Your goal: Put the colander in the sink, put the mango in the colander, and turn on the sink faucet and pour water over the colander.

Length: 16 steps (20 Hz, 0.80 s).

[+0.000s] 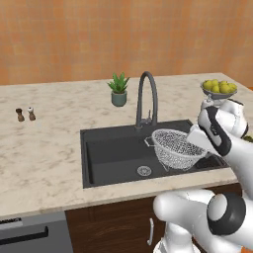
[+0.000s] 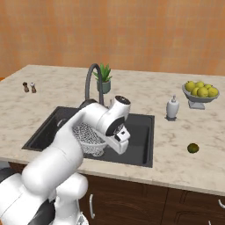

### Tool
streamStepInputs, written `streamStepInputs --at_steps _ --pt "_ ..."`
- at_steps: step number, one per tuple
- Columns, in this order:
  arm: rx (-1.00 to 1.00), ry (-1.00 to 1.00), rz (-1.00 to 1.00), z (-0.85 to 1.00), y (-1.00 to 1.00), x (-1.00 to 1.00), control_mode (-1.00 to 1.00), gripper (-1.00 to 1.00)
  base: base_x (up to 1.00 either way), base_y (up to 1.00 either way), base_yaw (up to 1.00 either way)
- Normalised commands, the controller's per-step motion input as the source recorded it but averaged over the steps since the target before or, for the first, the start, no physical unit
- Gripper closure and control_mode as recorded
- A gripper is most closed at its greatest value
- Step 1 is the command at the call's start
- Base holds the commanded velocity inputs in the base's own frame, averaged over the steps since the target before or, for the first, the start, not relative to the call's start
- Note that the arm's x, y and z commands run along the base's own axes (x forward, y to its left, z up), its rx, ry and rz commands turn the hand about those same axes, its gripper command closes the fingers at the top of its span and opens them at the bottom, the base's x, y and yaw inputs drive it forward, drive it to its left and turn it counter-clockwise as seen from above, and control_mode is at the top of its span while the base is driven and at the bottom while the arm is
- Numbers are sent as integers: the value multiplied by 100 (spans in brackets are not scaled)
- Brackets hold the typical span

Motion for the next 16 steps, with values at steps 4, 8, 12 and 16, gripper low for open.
streamStepInputs --at_steps 4,8,12,16 --pt "0 0 9 -32 -15 57 -100 100 0 0 0" --pt "0 -6 11 -34 -18 63 -100 100 0 0 0" --pt "0 -8 14 -58 -20 80 -100 100 0 0 0" --pt "-3 -3 10 -69 -10 69 -100 100 0 0 0"
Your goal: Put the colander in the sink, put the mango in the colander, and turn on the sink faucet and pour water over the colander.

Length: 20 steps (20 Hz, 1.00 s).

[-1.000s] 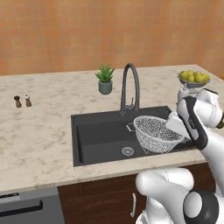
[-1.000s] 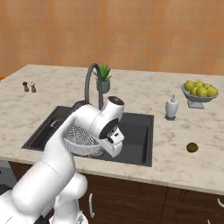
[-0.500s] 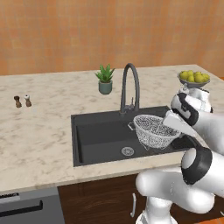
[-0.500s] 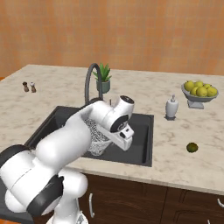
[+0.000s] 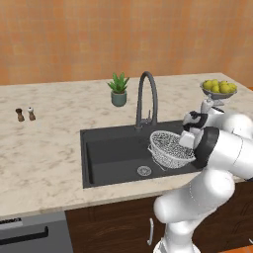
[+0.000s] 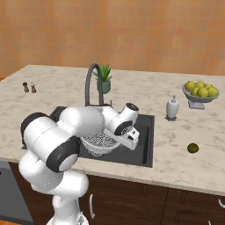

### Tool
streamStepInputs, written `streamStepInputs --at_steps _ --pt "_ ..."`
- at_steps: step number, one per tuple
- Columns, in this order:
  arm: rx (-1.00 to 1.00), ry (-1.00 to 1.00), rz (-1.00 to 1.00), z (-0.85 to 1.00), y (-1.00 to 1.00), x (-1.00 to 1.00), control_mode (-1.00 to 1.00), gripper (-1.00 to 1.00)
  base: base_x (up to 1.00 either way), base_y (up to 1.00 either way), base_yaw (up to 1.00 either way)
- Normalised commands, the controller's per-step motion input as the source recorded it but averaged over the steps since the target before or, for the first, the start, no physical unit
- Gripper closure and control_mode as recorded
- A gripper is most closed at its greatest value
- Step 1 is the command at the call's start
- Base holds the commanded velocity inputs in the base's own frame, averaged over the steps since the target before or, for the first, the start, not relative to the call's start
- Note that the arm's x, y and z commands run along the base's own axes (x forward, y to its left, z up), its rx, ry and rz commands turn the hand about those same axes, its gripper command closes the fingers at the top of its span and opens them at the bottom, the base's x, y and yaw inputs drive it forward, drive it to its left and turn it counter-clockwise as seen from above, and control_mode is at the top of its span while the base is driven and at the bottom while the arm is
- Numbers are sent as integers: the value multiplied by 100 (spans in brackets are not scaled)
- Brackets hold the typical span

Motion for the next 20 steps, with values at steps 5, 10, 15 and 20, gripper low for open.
streamStepInputs --at_steps 5,10,15,20 --pt "0 -3 0 -38 0 58 -100 100 0 0 0" --pt "0 -3 0 -37 0 20 -100 100 0 0 0" --pt "0 -12 -2 -23 19 26 -100 100 0 0 0" --pt "0 -2 -8 -20 40 3 -100 100 0 0 0"
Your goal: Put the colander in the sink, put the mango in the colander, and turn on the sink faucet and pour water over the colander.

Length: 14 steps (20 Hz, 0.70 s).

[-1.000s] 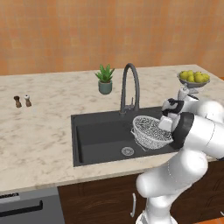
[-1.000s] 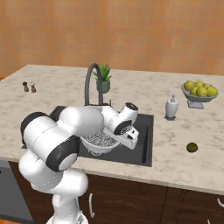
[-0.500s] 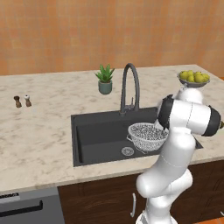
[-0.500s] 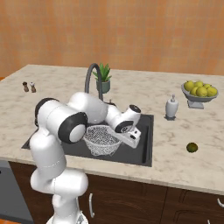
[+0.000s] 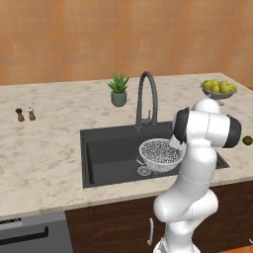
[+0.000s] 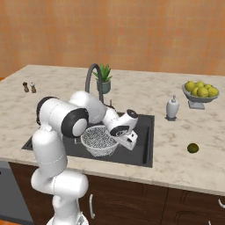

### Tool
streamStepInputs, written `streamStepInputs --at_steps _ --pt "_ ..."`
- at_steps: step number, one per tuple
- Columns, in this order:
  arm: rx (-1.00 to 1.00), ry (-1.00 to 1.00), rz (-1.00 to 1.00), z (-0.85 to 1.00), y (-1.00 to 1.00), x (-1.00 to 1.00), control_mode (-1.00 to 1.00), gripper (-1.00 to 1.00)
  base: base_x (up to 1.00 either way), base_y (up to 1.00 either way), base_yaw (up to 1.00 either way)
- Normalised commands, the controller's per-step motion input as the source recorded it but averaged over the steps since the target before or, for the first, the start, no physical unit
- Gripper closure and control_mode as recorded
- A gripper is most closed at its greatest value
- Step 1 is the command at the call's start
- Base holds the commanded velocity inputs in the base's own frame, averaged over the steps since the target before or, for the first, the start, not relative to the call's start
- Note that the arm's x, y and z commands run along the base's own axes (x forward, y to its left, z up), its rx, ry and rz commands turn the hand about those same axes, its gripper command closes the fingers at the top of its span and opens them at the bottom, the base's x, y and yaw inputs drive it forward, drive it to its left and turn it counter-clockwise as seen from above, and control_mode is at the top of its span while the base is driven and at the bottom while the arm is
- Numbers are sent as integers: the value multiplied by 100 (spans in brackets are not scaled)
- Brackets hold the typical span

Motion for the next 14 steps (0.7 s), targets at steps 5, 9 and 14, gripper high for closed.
streamStepInputs --at_steps 5,9,14 --pt "0 0 -11 -16 34 14 -100 100 0 0 0" --pt "0 0 -10 -53 31 28 -100 100 0 0 0" --pt "0 -3 -6 -58 9 24 -100 100 0 0 0"
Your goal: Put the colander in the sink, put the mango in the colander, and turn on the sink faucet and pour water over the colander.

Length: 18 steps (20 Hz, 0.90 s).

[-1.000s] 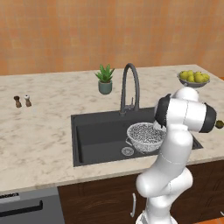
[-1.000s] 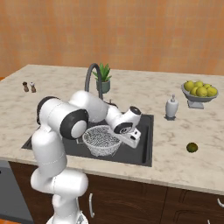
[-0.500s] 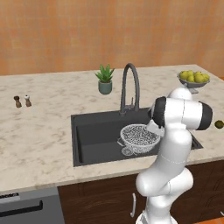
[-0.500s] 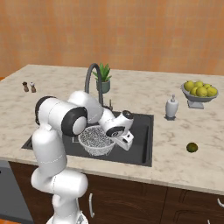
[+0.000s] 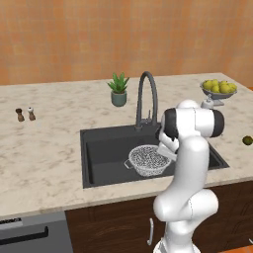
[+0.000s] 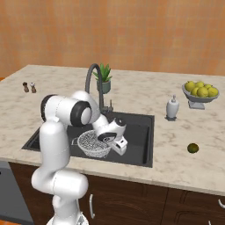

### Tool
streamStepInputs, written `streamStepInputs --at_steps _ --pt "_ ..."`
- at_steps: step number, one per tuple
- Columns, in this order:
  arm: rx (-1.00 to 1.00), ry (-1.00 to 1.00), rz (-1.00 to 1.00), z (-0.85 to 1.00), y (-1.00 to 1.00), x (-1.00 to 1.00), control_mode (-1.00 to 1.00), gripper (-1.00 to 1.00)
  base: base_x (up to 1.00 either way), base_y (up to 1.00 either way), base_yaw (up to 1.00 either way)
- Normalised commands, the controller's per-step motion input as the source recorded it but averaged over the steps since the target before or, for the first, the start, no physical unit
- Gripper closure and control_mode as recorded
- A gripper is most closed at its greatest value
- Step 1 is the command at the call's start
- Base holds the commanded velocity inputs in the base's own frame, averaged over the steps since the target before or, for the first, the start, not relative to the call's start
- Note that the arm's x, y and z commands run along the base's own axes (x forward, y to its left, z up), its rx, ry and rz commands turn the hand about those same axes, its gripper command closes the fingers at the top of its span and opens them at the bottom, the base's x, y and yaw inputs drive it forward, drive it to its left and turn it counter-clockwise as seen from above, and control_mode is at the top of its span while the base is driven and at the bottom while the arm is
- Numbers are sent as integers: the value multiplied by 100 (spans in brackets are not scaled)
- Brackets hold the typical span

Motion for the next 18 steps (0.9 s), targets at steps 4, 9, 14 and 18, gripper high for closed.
streamStepInputs --at_steps 4,9,14,18 --pt "0 -8 -3 -52 13 8 -100 100 0 0 0" --pt "0 -2 0 -22 7 3 -100 100 0 0 0" --pt "0 0 0 0 5 0 -100 100 0 0 0" --pt "0 0 0 0 25 -1 -100 100 0 0 0"
